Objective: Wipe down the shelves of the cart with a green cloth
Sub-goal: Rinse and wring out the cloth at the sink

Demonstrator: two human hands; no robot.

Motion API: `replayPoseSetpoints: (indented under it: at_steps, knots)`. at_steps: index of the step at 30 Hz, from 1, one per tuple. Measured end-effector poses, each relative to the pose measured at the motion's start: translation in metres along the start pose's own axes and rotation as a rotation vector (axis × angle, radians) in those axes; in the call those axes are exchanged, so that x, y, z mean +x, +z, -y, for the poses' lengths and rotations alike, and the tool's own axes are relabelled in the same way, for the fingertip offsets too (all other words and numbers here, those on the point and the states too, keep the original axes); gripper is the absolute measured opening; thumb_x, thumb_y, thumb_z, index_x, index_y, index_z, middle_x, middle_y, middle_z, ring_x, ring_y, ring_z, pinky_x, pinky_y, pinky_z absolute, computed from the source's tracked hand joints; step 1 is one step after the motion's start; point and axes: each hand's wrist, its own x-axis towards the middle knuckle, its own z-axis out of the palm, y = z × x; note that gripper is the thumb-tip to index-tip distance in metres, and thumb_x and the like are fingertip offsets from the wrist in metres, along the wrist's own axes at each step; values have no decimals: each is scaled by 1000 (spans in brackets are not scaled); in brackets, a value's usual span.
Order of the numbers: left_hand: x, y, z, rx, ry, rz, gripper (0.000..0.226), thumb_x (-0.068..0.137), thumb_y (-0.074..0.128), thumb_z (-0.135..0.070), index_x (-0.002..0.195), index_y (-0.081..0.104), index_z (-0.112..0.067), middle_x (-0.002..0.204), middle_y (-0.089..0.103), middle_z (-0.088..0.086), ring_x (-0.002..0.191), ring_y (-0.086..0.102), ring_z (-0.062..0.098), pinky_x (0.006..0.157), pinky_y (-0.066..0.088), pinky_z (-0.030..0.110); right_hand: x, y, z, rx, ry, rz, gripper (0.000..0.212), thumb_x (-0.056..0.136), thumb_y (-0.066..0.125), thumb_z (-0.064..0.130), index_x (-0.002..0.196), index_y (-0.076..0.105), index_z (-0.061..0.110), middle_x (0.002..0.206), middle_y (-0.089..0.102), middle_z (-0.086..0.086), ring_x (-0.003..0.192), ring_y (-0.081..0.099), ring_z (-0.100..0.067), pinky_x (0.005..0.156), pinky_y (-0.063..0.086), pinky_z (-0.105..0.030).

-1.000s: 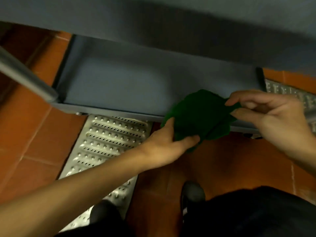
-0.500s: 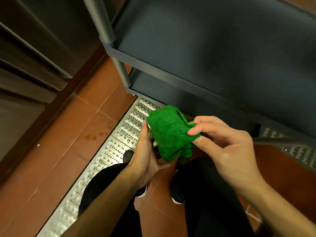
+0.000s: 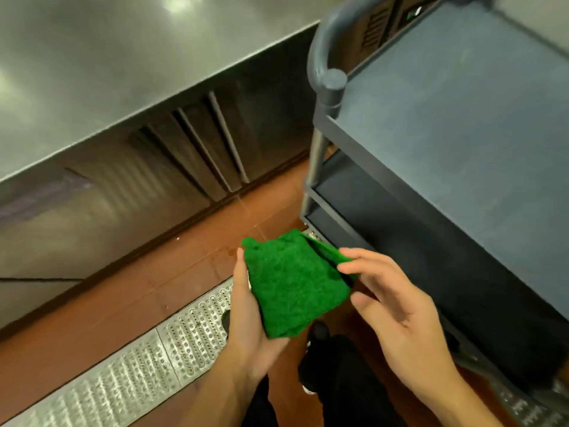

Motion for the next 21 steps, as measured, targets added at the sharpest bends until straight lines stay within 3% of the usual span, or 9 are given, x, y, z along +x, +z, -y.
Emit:
replayPoseSetpoints:
  at_steps: [2,5,7,10,13,17,21]
  knots:
    - [-29,6,-18,-8,95,-25,76,89,32,-74,116,72,-15,127,66,15,117,64,32,104,46,50,7,13,29,-18,25,44,28,94,57,8,118,66,20,135,56,5,133,47,-15,108,40,-27]
    - [-67,9,-48,-25,206,-39,78,91,25,-73,112,75,-17,124,68,13,114,66,30,98,51,49,16,38,67,-150,18,147,42,92,54,35,134,53,33,147,42,16,140,35,-5,113,35,-37]
    - [-92,5,-68,-39,262,-41,80,91,24,-73,122,69,-15,125,68,13,115,66,30,95,54,49,19,62,93,-216,8,230,48,91,52,46,139,45,42,150,33,25,141,27,4,115,30,-37]
    - [-128,-7,-100,-65,337,-36,83,91,23,-74,132,59,-12,128,66,14,118,63,30,98,49,48,24,110,123,-280,-19,337,58,90,51,53,145,33,44,153,22,30,140,19,13,117,26,-30]
    - [-156,-27,-130,-106,411,-34,75,95,24,-68,130,62,-13,128,66,13,119,63,31,103,43,50,34,166,142,-264,-18,338,65,88,50,64,146,29,46,152,27,27,139,25,10,116,32,-35]
    - [-187,-65,-172,-137,489,-55,68,97,23,-64,128,62,-19,126,68,9,117,64,27,106,43,50,46,241,165,-144,32,329,59,86,52,63,142,36,50,144,40,27,129,38,12,108,39,-27]
    - [-221,-115,-214,-183,543,-118,68,96,22,-66,129,61,-22,124,69,7,114,66,27,101,47,50,49,323,187,-72,67,377,48,90,52,55,137,45,50,139,46,23,117,43,17,85,38,-9]
